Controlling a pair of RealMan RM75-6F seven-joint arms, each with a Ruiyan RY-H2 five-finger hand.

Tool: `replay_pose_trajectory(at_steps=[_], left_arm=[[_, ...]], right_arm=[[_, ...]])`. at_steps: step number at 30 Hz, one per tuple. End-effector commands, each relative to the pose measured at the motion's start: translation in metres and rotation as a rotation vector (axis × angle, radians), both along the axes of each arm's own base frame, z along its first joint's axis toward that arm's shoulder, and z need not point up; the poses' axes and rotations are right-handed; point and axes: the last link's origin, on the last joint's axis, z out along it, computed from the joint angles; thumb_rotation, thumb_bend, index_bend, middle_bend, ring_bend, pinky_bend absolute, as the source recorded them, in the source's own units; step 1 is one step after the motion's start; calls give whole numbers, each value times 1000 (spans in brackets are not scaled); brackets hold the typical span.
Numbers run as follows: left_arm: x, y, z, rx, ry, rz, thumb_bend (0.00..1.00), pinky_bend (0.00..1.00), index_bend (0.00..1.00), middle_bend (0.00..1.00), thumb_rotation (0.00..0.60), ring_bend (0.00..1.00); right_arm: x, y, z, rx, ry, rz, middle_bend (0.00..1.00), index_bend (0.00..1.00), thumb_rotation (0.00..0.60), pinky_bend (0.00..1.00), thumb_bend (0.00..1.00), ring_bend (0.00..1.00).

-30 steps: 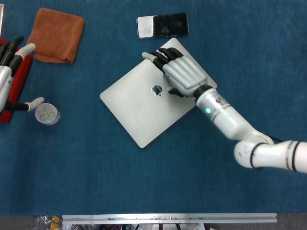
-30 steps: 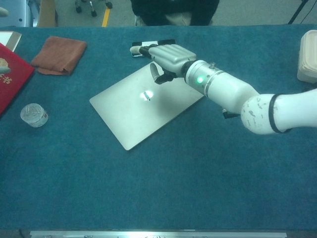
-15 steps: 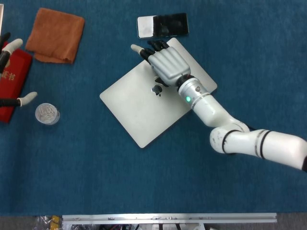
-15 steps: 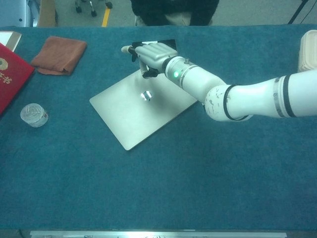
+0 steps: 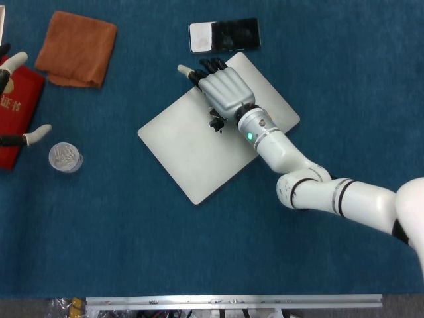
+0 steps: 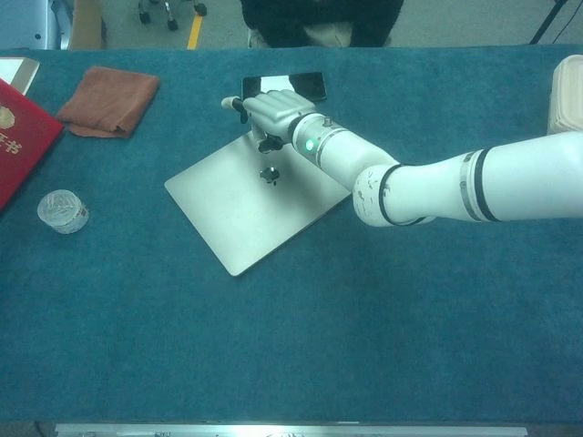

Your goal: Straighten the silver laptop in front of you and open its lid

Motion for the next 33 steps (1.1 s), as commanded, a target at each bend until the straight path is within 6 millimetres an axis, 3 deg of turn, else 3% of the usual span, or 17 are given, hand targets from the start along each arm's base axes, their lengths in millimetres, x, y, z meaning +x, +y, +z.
replay_pose_trajectory(at_steps=[1, 21, 33], left_arm=[[0, 0, 0, 0, 0, 0, 138, 0, 100, 0, 385, 0], [-4, -1, 0, -5, -9, 0, 138, 0, 101, 0, 364, 0], [-1, -4, -2, -14, -9, -16, 138, 0, 100, 0, 360, 0]], right_arm=[[0, 0, -3, 4, 4, -1, 231, 0, 600, 78, 924, 0], [-6, -1, -9, 7, 39, -5, 231, 0, 600, 76, 922, 0], [-13, 4, 3, -10, 51, 7, 247, 0, 600, 77, 922, 0]])
